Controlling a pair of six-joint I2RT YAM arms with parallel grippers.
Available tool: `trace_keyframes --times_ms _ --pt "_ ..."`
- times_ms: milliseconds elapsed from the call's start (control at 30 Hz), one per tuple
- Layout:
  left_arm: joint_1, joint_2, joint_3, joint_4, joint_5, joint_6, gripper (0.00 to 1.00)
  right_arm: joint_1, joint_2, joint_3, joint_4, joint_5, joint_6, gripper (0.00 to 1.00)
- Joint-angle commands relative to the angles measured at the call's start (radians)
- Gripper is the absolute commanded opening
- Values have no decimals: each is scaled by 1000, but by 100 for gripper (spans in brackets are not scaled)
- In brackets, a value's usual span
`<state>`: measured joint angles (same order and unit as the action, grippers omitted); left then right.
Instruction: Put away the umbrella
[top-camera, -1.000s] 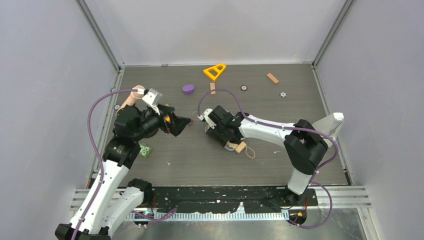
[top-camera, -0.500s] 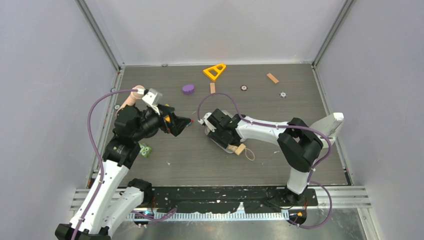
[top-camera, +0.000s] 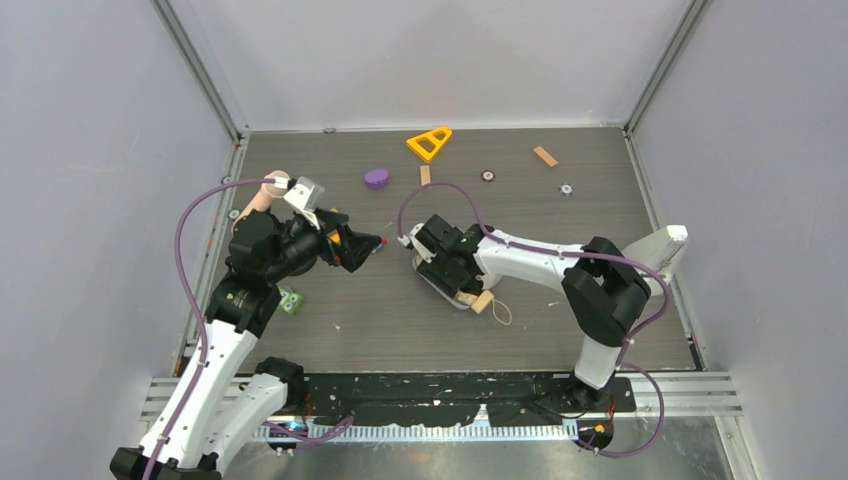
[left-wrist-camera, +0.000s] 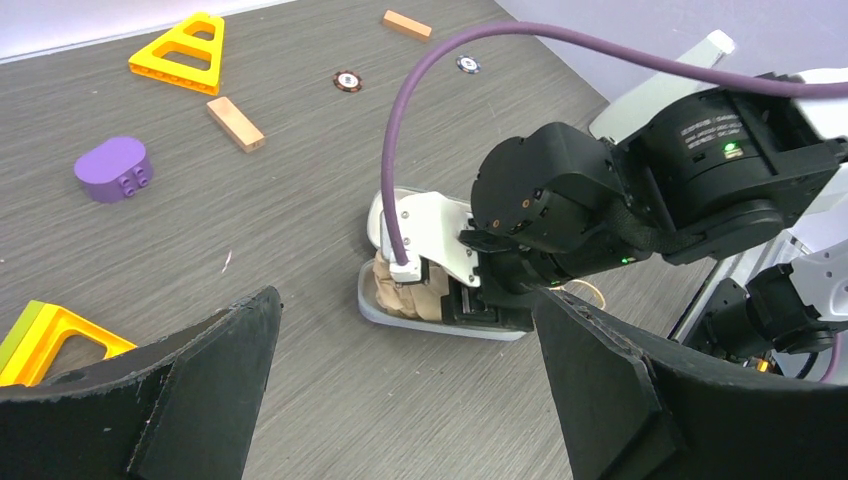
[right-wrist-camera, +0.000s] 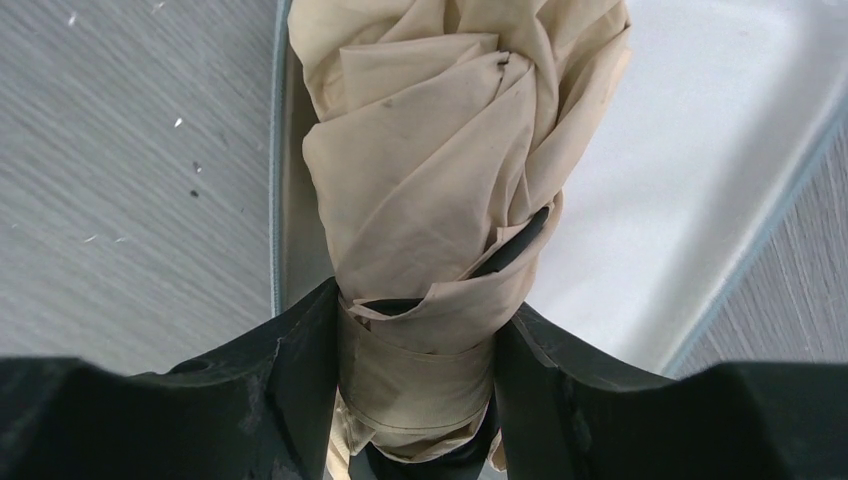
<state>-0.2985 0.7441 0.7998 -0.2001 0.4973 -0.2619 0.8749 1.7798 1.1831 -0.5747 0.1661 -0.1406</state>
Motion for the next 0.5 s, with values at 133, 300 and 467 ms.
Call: trace_keyframes --times_ms 133,300,467 --pt "9 -7 -4 11 -7 -9 100 5 -108 91 -76 -47 67 20" --pt "8 -6 -4 13 -2 -15 100 3 -106 63 -36 -68 110 18" --pt "9 1 -6 19 9 -23 100 3 -107 9 42 -187 183 19"
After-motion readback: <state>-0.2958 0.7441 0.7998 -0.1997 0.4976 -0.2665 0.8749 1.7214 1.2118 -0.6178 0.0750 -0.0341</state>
